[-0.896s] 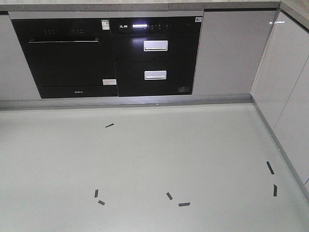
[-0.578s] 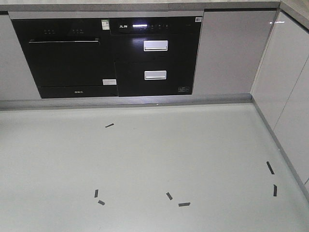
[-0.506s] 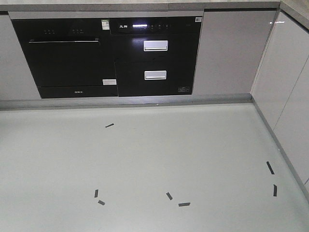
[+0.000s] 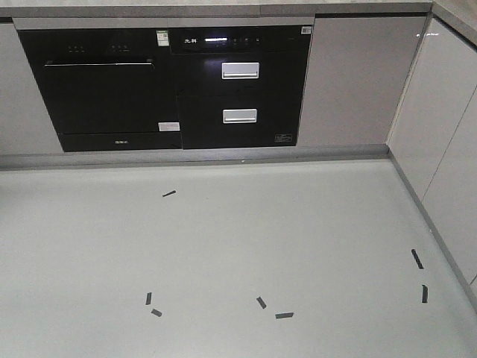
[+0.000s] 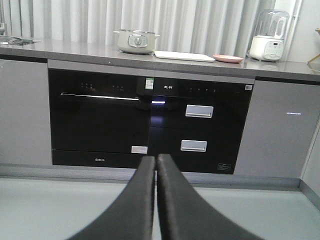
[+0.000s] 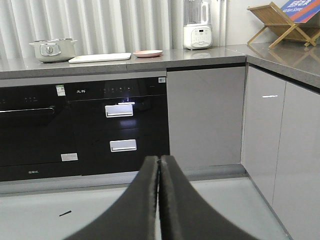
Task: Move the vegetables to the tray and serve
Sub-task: 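Drive the base forward toward the kitchen counter with both grippers held still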
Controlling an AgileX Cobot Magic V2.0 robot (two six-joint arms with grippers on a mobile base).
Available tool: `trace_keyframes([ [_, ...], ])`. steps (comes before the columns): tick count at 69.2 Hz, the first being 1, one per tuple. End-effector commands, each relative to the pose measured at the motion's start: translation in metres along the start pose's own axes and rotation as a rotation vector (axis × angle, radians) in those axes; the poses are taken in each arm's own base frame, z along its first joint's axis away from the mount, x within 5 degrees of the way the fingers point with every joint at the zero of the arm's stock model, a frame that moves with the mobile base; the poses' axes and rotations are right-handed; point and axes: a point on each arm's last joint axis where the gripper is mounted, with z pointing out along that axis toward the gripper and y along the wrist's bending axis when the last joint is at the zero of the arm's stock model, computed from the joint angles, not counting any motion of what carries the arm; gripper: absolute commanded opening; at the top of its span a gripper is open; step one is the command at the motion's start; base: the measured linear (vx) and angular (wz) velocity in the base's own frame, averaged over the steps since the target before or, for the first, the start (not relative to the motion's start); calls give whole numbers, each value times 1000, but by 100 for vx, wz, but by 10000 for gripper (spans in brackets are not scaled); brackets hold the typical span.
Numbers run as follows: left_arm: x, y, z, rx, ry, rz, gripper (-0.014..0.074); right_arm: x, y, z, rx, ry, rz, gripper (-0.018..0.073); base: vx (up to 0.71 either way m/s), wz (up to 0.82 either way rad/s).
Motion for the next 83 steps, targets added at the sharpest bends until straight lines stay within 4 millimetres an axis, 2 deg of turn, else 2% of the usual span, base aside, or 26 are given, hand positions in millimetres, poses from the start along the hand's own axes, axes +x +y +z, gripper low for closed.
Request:
trace_keyframes([
  [1, -3, 0, -1, 13, -73, -6, -6, -5, 1, 0, -10, -73, -14, -1, 0, 0],
  [83, -3, 0, -1, 13, -73, -6, -6, -5, 1, 0, -10, -73, -14, -1, 2, 0],
])
